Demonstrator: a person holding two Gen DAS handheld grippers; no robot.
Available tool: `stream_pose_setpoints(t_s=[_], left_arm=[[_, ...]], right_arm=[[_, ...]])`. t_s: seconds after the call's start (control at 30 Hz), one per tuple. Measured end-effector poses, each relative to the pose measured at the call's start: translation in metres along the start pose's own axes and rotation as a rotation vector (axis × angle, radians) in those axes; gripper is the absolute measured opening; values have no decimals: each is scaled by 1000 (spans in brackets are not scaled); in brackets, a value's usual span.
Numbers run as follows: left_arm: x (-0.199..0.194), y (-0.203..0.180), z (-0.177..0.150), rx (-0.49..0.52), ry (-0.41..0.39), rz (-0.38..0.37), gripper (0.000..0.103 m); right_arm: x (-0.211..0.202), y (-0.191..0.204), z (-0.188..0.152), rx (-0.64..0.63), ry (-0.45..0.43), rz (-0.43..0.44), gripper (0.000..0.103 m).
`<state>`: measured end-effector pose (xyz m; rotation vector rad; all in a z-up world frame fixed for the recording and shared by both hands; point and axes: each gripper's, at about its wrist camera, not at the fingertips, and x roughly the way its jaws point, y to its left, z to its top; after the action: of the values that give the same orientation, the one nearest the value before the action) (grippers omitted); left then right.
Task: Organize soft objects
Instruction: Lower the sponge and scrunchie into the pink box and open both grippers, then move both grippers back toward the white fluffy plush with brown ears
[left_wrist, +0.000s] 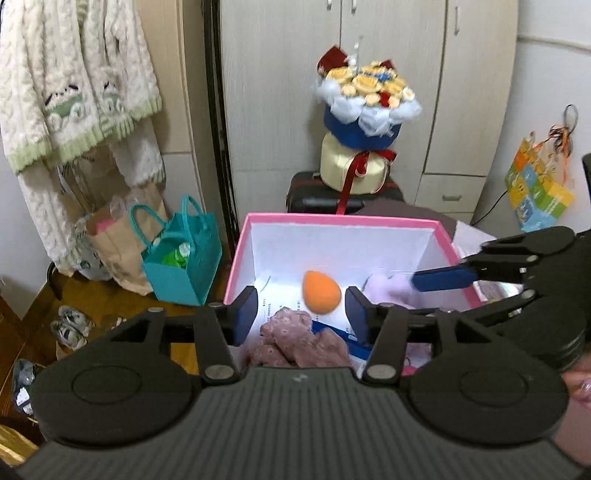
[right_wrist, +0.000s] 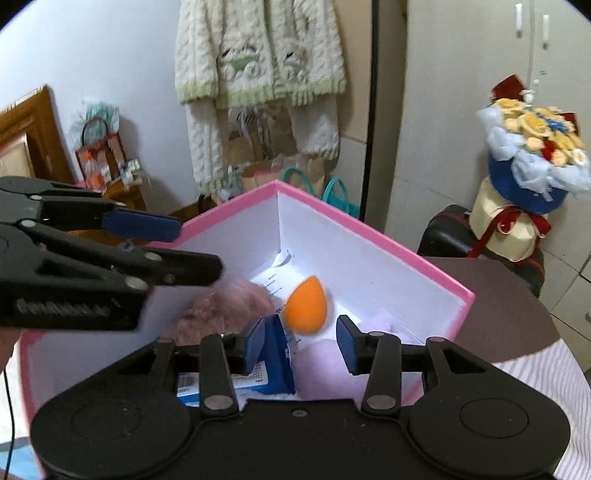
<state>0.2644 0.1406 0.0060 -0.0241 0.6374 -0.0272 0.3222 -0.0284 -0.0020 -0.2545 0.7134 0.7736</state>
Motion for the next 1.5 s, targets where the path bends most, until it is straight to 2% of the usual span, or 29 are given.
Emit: stream_pose_setpoints(t_s=[0.17, 0.27, 0.37, 0.5, 0.8, 0.87, 1.1, 1.5], left_arm=[[-46, 7, -7, 32, -32, -56, 55], [-72, 8, -13, 47, -38, -103, 57], [-97, 5, -19, 67, -39, -155, 59], [-126, -7, -30, 124, -61, -191, 63], [-173, -46, -54, 240, -62, -303, 72], [-177, -57, -57, 259, -47, -335, 74], [-180, -96, -73, 313, 19, -431, 80], [-144, -160, -78, 336, 115, -509, 81]], right_arm=[[-53, 3, -17, 48, -58, 4, 54], [-85, 8, -29, 58, -83, -15, 61], [-118, 11, -44, 70, -104, -31, 63], [-155, 15, -66, 93, -114, -30, 66], [-225, 25, -116, 72, -127, -118, 77], [-235, 25, -126, 69, -124, -137, 81], [-255, 21, -160, 70, -103, -180, 85], [-255, -4, -202, 58, -90, -169, 85]])
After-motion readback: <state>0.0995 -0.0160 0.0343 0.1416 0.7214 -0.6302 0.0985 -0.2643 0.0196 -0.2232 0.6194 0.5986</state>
